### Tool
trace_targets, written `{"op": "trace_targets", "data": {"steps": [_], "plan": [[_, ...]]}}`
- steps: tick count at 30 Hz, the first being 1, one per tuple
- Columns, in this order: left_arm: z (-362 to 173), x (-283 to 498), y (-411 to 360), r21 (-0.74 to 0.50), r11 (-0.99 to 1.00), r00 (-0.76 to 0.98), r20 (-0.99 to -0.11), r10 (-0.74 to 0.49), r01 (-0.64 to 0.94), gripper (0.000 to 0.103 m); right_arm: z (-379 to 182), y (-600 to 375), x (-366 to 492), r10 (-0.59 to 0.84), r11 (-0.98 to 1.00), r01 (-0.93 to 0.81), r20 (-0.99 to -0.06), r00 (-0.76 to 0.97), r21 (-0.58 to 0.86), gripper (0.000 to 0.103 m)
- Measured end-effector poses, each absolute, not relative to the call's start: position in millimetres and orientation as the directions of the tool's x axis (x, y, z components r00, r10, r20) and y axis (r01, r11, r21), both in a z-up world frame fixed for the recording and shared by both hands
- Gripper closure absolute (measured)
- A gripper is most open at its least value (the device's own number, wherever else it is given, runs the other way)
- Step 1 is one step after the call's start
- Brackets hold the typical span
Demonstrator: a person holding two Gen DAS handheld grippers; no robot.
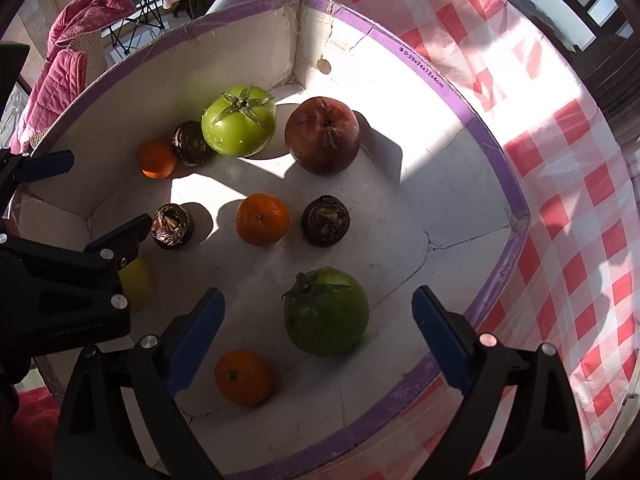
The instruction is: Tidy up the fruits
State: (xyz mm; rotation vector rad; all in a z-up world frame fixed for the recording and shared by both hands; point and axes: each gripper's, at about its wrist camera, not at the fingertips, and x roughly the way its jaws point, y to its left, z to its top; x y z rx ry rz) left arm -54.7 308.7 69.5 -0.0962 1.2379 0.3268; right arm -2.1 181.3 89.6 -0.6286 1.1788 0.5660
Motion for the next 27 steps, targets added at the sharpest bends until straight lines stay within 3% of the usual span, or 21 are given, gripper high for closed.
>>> {"op": "trace_targets", "data": {"steps": [21,27], "plan": [[60,-49,303,0.112,0.960,0.229,-0.958,0.172,-0.255,0.004,82,186,-1,0.104,0.653,-0.747,-0.962,0.254,-0.127,0.008],[61,-46,296,0.196,0.945,0.218,-0.942,0.255,-0.260,0.005,85,188,-4,0.138,0.632,-0.767,-0.958,0.251,-0.110,0.007]]}}
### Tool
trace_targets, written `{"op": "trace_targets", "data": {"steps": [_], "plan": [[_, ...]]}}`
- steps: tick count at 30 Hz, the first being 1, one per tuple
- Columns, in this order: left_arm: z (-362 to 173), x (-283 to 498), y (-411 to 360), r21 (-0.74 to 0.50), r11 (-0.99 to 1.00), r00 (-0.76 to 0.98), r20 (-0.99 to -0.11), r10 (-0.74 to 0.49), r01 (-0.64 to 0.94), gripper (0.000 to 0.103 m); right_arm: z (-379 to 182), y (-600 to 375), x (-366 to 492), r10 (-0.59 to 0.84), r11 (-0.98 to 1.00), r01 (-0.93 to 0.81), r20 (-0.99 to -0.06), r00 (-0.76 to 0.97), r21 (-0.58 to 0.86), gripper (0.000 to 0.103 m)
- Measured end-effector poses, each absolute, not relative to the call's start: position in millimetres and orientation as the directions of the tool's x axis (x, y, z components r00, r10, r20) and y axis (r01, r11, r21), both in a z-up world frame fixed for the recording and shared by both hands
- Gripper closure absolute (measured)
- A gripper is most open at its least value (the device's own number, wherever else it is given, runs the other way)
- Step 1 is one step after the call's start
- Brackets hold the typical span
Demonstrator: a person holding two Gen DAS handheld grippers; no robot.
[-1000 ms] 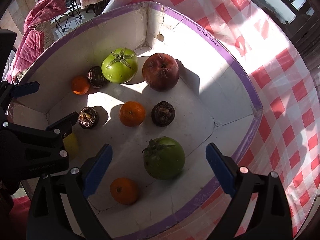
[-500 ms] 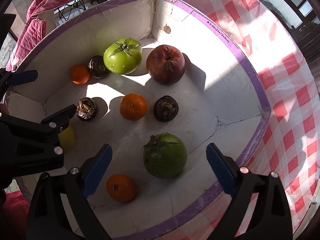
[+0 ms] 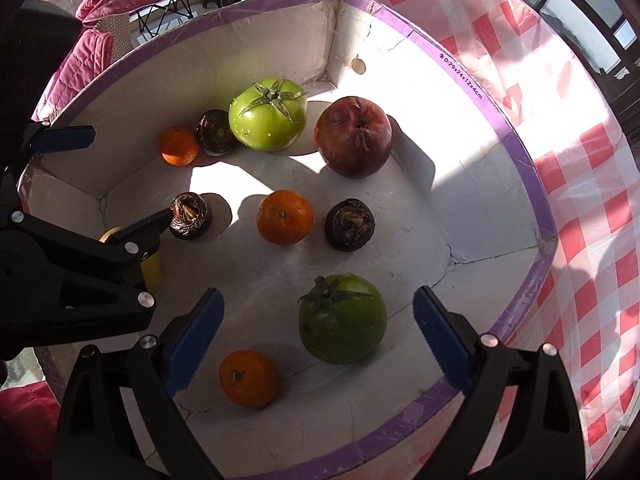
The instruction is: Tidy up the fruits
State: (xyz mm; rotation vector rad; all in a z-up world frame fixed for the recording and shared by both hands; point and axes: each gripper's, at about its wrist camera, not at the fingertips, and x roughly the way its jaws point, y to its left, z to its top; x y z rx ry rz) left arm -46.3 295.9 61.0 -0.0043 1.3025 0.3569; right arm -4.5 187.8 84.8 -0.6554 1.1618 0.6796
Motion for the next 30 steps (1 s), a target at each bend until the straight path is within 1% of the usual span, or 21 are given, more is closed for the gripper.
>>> {"op": "trace_targets", "data": {"steps": [7,13,19,21,22,25,27,29,30], "plan": [[67,-54,295,0.207,0.923,0.184,-0.943,0.277,-0.325,0.005,89,186,-12,0.187,0.606,-0.792,-0.954,0.232,-0.074,0.007],[71,-58,294,0.264,0.892,0.138,-0.933,0.332,-0.367,0.005,94,178,-16,0.242,0.607,-0.795,-0.946,0.214,-0.025,0.007],[88,-61,286,0.310,0.849,0.107,-0.915,0.388,-0.428,0.005,111,159,-18,0.346,0.613,-0.788,-0.915,0.209,0.051,0.007],[100,-61,280,0.349,0.826,0.102,-0.895,0.433,-0.442,0.005,129,146,-21,0.415,0.612,-0.787,-0.879,0.235,0.079,0.007],[112,-62,276,0.366,0.811,0.121,-0.877,0.464,-0.456,0.005,143,134,-22,0.468,0.614,-0.783,-0.845,0.258,0.102,0.007],[162,-55,250,0.362,0.784,0.239,-0.814,0.529,-0.504,0.004,181,85,-19,0.576,0.657,-0.738,-0.734,0.359,0.154,0.007],[192,-45,228,0.298,0.806,0.347,-0.787,0.510,-0.511,0.004,200,41,-13,0.593,0.718,-0.674,-0.660,0.461,0.175,0.002],[211,-30,198,0.226,0.852,0.460,-0.761,0.457,-0.472,0.004,203,-8,-8,0.549,0.798,-0.574,-0.616,0.565,0.185,0.002],[217,-20,178,0.191,0.885,0.522,-0.747,0.412,-0.425,0.004,200,-33,-5,0.514,0.835,-0.515,-0.609,0.603,0.195,0.002]]}}
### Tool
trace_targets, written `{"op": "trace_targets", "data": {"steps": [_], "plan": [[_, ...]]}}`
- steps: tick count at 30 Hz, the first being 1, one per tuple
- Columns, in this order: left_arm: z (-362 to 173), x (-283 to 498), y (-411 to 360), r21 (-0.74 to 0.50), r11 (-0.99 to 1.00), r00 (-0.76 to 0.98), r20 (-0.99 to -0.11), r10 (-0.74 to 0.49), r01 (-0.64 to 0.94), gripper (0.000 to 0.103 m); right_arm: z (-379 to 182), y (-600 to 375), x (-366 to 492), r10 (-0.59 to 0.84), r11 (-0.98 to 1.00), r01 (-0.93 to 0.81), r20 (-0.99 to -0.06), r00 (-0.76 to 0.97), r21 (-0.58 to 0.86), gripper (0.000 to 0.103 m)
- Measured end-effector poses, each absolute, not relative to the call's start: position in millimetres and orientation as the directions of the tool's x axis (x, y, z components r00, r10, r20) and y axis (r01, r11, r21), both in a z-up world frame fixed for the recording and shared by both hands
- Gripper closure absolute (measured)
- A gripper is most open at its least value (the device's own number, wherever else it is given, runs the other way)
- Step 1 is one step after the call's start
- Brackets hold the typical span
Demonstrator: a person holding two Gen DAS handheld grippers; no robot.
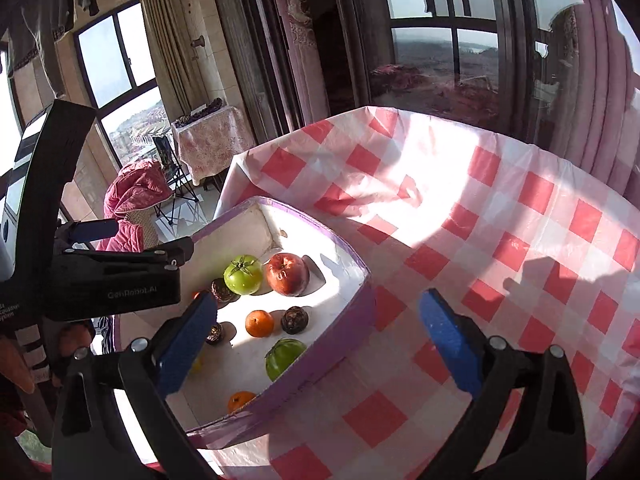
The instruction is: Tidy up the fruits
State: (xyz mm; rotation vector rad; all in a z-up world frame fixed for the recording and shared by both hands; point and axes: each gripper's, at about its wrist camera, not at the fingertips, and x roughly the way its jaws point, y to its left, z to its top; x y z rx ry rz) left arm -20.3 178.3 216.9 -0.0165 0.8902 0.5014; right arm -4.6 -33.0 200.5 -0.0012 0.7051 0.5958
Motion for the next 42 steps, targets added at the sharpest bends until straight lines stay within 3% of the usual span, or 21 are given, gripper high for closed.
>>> {"op": "trace_targets", "data": {"steps": [2,5,11,15,19,28,42], "plan": [[218,1,132,0.137,0.955,0.618,-0.736,0.277,-0.265,0.004,184,-82,0,0.413,0.905,-0.370,-0.630,0.658,0.207,0.002],[195,29,59,0.110,0.993,0.619,-0.777,0.115,-0.046,0.004,138,-150,4,0.204,0.979,-0.145,-0.722,0.661,0.144,0.002],[106,48,-31,0.107,0.985,0.593,-0.805,0.007,0.133,0.004,54,-222,-3,-0.026,0.993,0.108,-0.817,0.577,0.045,0.002],[39,47,-43,0.122,0.985,0.537,-0.843,0.037,0.124,0.004,22,-231,-7,-0.070,0.988,0.156,-0.830,0.554,0.021,0.002],[12,42,-40,0.110,0.988,0.532,-0.846,0.037,0.107,0.005,6,-222,-7,-0.088,0.987,0.163,-0.824,0.560,0.005,0.002],[-2,36,-20,0.021,0.997,0.583,-0.812,-0.027,0.074,0.004,-6,-219,-11,-0.098,0.983,0.184,-0.789,0.606,0.019,0.001],[-3,35,-21,0.023,0.997,0.599,-0.801,-0.026,0.074,0.004,-7,-220,-10,-0.096,0.980,0.196,-0.790,0.605,0.031,0.001]]}}
